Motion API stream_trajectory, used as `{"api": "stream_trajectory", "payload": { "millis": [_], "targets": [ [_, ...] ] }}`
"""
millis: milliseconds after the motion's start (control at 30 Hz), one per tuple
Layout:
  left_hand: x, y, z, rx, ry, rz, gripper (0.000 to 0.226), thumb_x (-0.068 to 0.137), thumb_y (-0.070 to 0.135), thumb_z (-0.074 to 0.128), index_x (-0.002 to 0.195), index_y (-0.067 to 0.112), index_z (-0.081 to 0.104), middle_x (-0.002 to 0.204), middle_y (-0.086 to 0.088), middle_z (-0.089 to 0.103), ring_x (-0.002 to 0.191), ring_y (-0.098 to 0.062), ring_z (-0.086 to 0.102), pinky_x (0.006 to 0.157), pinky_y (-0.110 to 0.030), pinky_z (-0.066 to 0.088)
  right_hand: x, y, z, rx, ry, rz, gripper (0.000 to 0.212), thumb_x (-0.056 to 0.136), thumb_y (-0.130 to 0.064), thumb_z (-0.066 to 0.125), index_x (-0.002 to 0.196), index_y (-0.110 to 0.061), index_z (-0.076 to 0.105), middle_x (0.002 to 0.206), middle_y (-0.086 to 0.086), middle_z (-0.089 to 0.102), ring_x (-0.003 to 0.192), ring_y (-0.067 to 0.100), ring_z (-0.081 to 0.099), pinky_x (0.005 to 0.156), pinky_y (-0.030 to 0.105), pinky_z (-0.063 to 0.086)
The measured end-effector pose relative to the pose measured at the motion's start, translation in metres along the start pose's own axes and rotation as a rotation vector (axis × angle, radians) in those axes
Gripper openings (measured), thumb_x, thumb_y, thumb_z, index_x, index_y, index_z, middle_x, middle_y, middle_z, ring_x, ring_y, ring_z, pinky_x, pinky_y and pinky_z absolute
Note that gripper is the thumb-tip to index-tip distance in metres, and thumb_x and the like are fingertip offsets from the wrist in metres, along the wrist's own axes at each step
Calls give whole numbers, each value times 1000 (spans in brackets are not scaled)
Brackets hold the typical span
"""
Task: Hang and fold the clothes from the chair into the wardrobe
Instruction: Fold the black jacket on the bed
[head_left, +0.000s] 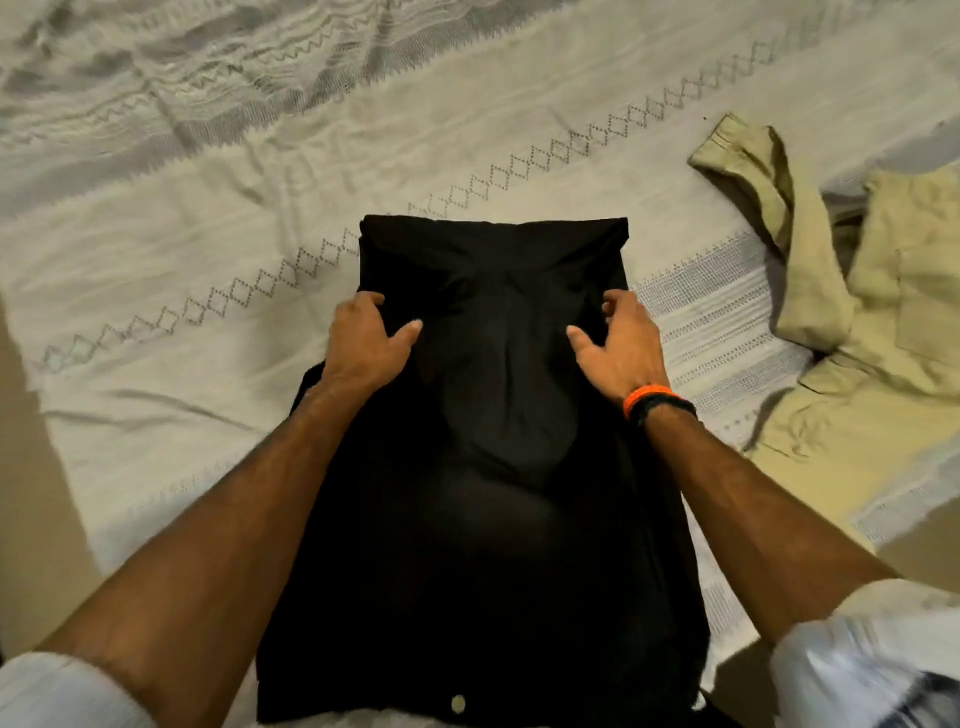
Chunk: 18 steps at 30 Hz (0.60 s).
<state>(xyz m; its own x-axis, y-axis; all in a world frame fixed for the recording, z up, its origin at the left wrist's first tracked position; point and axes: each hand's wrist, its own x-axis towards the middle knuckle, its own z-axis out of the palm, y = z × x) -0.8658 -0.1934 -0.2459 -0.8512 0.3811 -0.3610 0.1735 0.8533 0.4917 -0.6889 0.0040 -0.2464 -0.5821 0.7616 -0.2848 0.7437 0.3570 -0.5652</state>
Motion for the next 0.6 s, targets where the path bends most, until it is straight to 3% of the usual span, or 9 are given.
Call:
{"api": "stream_trajectory", "payload": {
  "millis": [200, 333, 400, 467, 533, 600],
  "targets": [
    [95, 9, 6, -99, 74, -135, 101, 77, 56, 75, 146, 1, 27, 147, -18, 37, 136, -34, 39, 112, -44, 37, 86, -6, 19, 95, 125, 144, 85, 85, -47, 70, 146, -2, 31, 147, 18, 35, 136, 34, 35, 113, 40, 32],
    [135, 9, 14, -360, -1, -328, 125, 59, 71, 77, 147, 0, 23, 144, -14, 45, 130, -31, 49, 106, -42, 46, 117, 2, 31, 264, 97, 298, 92, 80, -52, 74, 146, -4, 32, 146, 14, 44, 133, 29, 45, 108, 34, 37],
    [142, 4, 16, -377, 3, -379, 115, 60, 67, 80, 142, 1, 34, 139, -12, 52, 124, -29, 55, 102, -40, 50, 124, 6, 32, 335, 95, 356, 87, 79, -52, 75, 142, -5, 37, 141, 11, 50, 129, 27, 49, 105, 32, 40],
    [145, 0, 16, -472, -22, -410, 95, 57, 59, 86, 129, 5, 54, 121, -8, 65, 105, -26, 66, 92, -39, 56, 131, 10, 31, 376, 63, 422, 79, 74, -56, 78, 131, -8, 51, 131, 7, 59, 119, 24, 56, 102, 31, 44],
    [144, -1, 17, -595, -59, -414, 67, 65, 43, 89, 115, 5, 65, 104, -6, 71, 89, -22, 71, 82, -35, 60, 137, 16, 28, 455, 25, 465, 70, 54, -61, 83, 105, -14, 69, 110, 3, 71, 103, 21, 66, 97, 35, 52],
    [140, 2, 15, -683, -69, -413, 37, 73, 26, 87, 100, 8, 69, 94, -4, 72, 80, -18, 72, 72, -30, 60, 142, 24, 26, 589, 16, 475, 55, 45, -49, 88, 82, -13, 72, 92, 3, 76, 90, 22, 72, 88, 39, 58]
  ]
}}
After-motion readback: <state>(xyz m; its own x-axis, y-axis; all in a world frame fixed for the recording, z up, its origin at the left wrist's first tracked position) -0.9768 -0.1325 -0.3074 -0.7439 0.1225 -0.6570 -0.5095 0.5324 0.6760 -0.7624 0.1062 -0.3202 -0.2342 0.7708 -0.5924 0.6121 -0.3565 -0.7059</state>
